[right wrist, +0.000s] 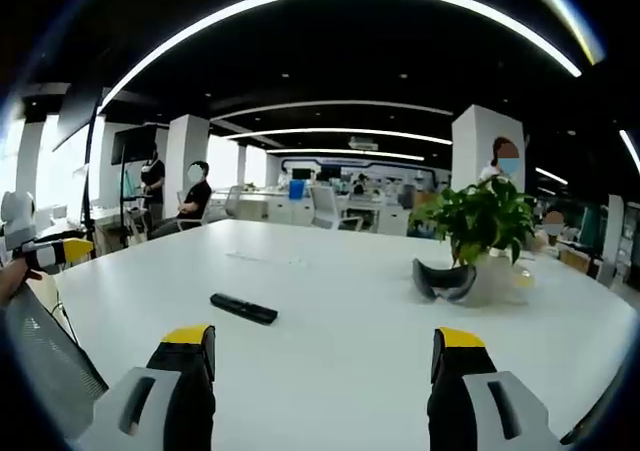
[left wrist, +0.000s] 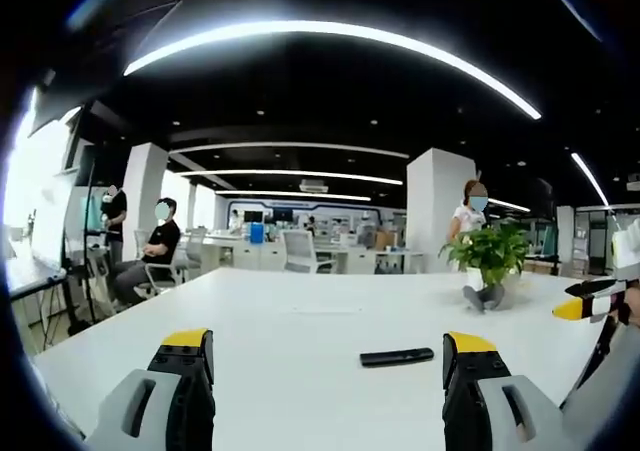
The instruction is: Press the specified remote control buttons in sequence, fully releasing each button before pressing the next.
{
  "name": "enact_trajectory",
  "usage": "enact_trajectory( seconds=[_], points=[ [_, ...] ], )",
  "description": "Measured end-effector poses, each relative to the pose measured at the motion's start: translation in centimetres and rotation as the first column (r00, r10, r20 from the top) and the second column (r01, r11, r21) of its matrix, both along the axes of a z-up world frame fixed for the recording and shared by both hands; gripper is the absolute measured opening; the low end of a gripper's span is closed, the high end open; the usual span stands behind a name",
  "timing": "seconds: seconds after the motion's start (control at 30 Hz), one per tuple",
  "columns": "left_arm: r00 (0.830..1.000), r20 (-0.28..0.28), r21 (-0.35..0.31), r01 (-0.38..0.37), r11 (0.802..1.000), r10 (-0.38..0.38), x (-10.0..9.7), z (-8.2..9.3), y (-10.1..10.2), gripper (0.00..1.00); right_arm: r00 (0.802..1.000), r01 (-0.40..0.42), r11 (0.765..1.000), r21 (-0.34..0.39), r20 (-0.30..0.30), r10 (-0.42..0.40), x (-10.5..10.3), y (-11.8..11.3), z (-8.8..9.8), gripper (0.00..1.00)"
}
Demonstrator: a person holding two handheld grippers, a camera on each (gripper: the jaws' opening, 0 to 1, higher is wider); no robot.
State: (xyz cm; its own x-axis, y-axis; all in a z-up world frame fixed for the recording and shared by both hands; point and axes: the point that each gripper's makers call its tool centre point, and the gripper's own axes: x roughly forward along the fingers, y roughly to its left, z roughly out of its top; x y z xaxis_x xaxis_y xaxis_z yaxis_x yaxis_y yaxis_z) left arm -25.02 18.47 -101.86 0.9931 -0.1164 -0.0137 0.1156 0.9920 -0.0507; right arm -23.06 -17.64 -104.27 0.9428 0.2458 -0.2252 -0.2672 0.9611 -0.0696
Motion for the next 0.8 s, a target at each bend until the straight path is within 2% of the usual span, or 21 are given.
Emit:
enact_trajectory(
  seconds=[0.8],
  points=[
    [1.0, -0.008, -0.001, 0.004, 1.0, -0.004, -0.03, 0.03, -0.14, 0.98, 1.0, 0.002, 1.0, -0.003, -0.006, -0.002, -0.03, -0.21, -0.14, 0.86]
  ],
)
